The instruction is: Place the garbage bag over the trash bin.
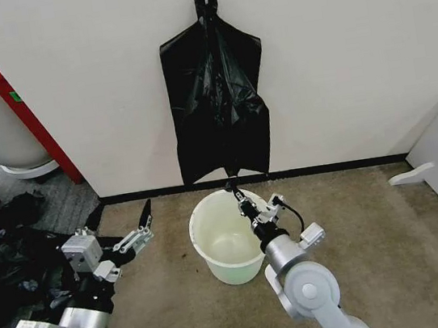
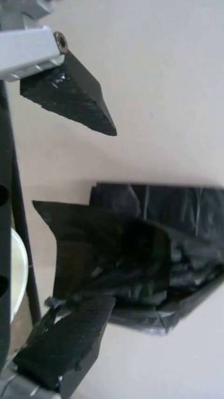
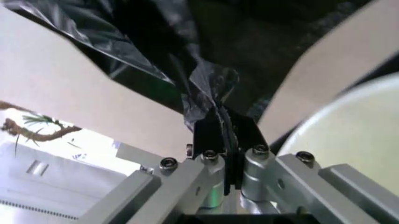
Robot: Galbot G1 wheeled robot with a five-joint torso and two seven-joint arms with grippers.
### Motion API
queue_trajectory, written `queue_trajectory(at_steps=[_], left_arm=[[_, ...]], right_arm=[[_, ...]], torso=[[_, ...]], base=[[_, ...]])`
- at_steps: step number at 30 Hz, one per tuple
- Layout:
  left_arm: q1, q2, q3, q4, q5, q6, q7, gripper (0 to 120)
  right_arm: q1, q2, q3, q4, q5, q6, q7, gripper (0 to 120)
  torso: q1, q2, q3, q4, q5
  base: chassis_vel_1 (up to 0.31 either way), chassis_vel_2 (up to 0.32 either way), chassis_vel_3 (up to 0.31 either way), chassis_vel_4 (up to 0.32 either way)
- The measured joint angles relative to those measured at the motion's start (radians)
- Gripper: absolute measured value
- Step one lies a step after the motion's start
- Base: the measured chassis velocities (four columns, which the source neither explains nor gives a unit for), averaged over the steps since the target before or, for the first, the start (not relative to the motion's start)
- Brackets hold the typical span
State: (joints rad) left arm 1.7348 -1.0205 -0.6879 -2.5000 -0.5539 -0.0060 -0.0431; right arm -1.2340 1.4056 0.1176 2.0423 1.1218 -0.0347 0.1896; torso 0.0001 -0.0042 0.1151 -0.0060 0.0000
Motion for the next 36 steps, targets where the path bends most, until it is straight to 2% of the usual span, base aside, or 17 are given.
queue_trajectory(at_steps=[1,4,7,19,23,25,27,29,30,33,36], left_arm=[[0.0,0.0,0.0,0.0,0.0,0.0,0.0,100],[-0.048,0.091,0.005,0.0,-0.038,0.014,-0.009,100],[-0.098,0.143,0.017,0.0,-0.066,0.028,-0.014,100],[-0.264,0.245,0.034,0.044,-0.145,0.077,-0.032,100],[-0.335,0.296,0.038,0.053,-0.192,0.111,-0.054,100],[-0.402,0.342,0.048,0.064,-0.235,0.134,-0.078,100],[-0.483,0.385,0.084,0.083,-0.258,0.158,-0.101,100],[-0.586,0.423,0.162,0.112,-0.27,0.172,-0.132,100],[-0.586,0.423,0.162,0.112,-0.27,0.172,-0.132,100],[-0.746,0.451,0.27,0.163,-0.273,0.192,-0.147,100],[-0.899,0.453,0.394,0.224,-0.272,0.207,-0.156,100]], right_arm=[[0.0,0.0,0.0,0.0,0.0,0.0,0.0,0],[0.031,-0.018,-0.001,-0.006,-0.044,-0.002,-0.027,0],[0.074,-0.028,-0.002,-0.005,-0.051,-0.008,-0.036,0],[0.14,-0.056,-0.002,0.038,-0.033,-0.03,-0.038,0],[0.149,-0.06,-0.033,0.029,-0.041,-0.033,-0.04,0],[0.159,-0.06,-0.06,0.008,-0.052,-0.034,-0.044,0],[0.164,-0.059,-0.075,-0.006,-0.058,-0.034,-0.046,0],[0.167,-0.057,-0.081,-0.013,-0.06,-0.033,-0.046,0],[0.167,-0.057,-0.081,-0.013,-0.06,-0.033,-0.046,0],[0.171,-0.053,-0.082,-0.016,-0.06,-0.032,-0.046,0],[0.175,-0.051,-0.08,-0.015,-0.06,-0.031,-0.046,0]], torso=[[0.0,0.0,0.0,0.0,0.0],[0.0,0.0,0.0,-0.0001,0.0001],[0.0,0.0,0.0,0.0,0.0],[0.0,0.0,0.0,0.0,-0.0001],[0.0,0.0,0.0,0.0,0.0],[0.0,0.0,0.0,0.0002,0.0],[0.0,0.0,0.0,0.0,0.0],[0.0,0.0,0.0,0.0001,0.0001],[0.0,0.0,0.0,0.0001,0.0001],[0.0,0.0,0.0,-0.0001,0.0001],[0.0,0.0,0.0,0.0,0.0]], base=[[0.0,0.0,0.0,0.0],[0.0,0.0,0.0,0.0],[0.0,0.0,0.0,0.0],[0.0,0.0,0.0,0.0],[0.0,0.0,0.0,0.0],[0.0,0.0,0.0,0.0],[0.0,0.0,0.0,0.0],[0.0,0.0,0.0,0.0],[0.0,0.0,0.0,0.0],[0.0,0.0,0.0,0.0],[0.0,0.0,0.0,0.0]])
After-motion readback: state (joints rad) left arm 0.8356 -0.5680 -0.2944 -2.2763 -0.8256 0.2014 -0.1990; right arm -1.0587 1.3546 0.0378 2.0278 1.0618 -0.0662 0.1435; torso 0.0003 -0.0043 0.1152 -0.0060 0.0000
